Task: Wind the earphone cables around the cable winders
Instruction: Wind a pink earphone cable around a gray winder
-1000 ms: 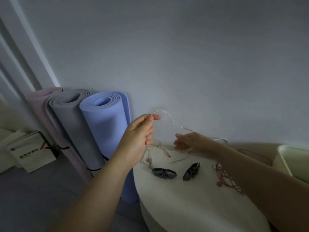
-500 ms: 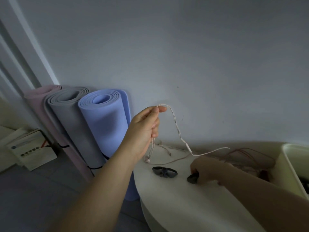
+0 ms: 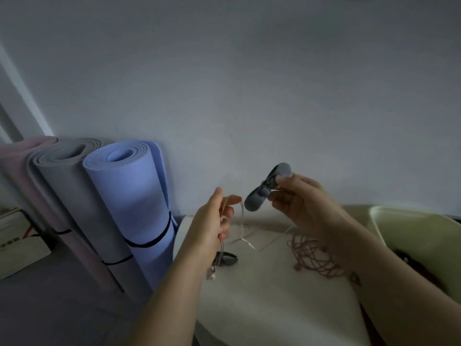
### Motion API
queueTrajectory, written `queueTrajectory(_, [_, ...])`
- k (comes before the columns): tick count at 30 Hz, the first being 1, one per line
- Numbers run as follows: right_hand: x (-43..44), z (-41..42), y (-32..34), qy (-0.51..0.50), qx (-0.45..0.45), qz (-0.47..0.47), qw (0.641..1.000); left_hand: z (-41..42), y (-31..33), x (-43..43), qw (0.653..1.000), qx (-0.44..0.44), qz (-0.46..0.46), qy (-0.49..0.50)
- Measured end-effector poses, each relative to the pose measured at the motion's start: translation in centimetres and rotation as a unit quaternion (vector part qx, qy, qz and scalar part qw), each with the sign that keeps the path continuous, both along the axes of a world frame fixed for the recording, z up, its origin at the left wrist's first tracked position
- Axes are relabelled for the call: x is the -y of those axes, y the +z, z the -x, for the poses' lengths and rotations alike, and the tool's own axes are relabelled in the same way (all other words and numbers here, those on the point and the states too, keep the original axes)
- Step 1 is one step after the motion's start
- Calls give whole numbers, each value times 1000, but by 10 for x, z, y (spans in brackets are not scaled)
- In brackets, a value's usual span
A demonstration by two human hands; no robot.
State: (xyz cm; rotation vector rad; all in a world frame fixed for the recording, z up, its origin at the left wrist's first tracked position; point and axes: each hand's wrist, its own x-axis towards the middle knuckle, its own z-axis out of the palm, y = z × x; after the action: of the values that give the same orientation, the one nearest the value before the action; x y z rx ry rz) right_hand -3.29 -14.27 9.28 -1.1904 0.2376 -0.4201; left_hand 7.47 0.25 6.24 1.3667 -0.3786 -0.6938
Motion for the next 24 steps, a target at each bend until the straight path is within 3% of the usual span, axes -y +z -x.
queueTrajectory(6, [-32, -19, -32, -17, -52, 45, 997, 11, -27, -5, 997, 71, 8, -30])
queueTrajectory(14, [-35, -37, -45, -78, -76, 205, 973, -2, -27, -14, 983, 177, -41, -34])
queueTrajectory(17, [-33, -36, -50, 3, -58, 197, 979, -3, -29, -15, 974, 215, -59, -43])
queueTrajectory(20, [-31, -33, -56, 101, -95, 99, 985, -1, -28, -16, 975, 211, -47, -46])
queueTrajectory(24, [-27, -29, -50, 71, -174, 168, 968, -9, -30, -19, 981, 190, -44, -14])
